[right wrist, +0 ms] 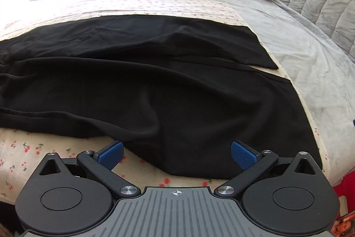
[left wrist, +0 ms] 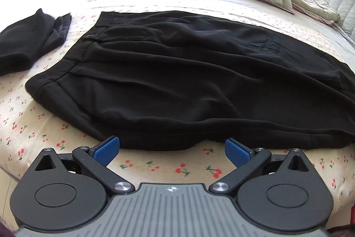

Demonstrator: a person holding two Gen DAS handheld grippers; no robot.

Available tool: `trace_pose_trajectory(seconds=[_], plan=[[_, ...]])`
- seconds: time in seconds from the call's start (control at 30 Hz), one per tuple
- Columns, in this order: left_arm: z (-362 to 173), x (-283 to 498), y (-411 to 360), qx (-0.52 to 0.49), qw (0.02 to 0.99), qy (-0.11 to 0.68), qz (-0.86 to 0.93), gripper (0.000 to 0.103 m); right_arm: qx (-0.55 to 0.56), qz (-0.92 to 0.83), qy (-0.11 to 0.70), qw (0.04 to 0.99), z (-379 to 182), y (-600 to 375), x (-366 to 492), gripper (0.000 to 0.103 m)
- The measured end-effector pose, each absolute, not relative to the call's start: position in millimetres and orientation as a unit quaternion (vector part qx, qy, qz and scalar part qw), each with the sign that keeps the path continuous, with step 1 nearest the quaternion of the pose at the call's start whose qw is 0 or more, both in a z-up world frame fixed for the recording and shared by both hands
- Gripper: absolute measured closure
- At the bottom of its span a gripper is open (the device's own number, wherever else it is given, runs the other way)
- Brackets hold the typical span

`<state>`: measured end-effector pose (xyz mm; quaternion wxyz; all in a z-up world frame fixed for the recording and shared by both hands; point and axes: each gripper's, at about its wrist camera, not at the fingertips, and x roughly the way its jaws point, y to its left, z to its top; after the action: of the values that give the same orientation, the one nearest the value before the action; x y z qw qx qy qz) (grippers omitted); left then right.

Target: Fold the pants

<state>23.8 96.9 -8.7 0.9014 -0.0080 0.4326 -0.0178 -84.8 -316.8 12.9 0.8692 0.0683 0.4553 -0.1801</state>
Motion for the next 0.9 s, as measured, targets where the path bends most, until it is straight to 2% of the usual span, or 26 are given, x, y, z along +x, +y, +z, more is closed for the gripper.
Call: trace_pose_trajectory(seconds=[0.3,0.4,0.47,0.5,0.57,0.6,0.67,0.7,0.73,0.77,0.9], plan=[[-11,28,207,-0.175,0.879,0.44,0.051,0.002,0.128,-0.231,0.468,0.843,14,-385,-111,0.0],[-13,30,231,-0.244,0.864,0.438,0.053,0.012,0.145,-0.239,0.474,0.835,14,-403,-115,0.0],[-19,34,243,-0.287,0.85,0.438,0.049,0.024,0.163,-0.244,0.475,0.829,13,-415,-118,0.0],[-22,36,248,-0.303,0.846,0.437,0.047,0.026,0.173,-0.247,0.476,0.826,12,-421,-119,0.0],[-24,39,251,-0.319,0.841,0.434,0.044,0.042,0.192,-0.255,0.476,0.82,10,-434,-122,0.001],[-24,40,252,-0.324,0.841,0.432,0.041,0.047,0.201,-0.26,0.476,0.816,9,-441,-124,0.001],[-26,42,254,-0.334,0.838,0.43,0.034,0.065,0.217,-0.27,0.474,0.81,7,-454,-129,0.002],[-28,42,256,-0.337,0.837,0.431,0.03,0.07,0.223,-0.274,0.474,0.807,5,-459,-131,0.002],[-30,45,257,-0.34,0.835,0.433,0.028,0.081,0.23,-0.277,0.474,0.804,4,-464,-133,0.003],[-31,46,257,-0.342,0.832,0.436,0.027,0.087,0.239,-0.279,0.475,0.8,1,-470,-136,0.004],[-35,48,258,-0.342,0.831,0.438,0.026,0.098,0.281,-0.285,0.482,0.779,-15,-490,-144,0.013]])
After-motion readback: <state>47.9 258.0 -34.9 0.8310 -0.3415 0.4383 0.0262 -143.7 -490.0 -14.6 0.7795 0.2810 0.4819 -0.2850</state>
